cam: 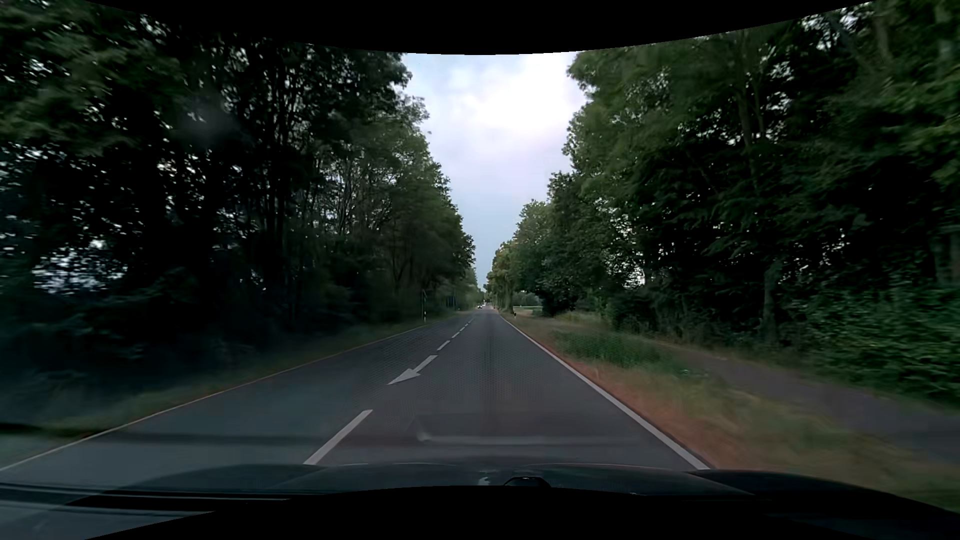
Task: Follow the waypoints while adhering to traffic rules and regulations
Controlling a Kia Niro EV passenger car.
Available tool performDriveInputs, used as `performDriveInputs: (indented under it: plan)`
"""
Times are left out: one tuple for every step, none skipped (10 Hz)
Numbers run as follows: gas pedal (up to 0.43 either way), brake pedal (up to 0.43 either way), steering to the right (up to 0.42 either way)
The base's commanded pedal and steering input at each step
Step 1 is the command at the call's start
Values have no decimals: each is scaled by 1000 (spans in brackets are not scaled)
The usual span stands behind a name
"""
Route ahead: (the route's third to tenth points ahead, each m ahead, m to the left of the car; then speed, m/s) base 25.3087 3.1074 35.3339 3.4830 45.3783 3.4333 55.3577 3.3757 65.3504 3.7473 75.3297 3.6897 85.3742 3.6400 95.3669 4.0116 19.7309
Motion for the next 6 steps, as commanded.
performDriveInputs:
  plan:
    - [67,0,-1]
    - [67,0,-1]
    - [59,0,-1]
    - [59,0,-2]
    - [59,0,-4]
    - [59,0,-4]
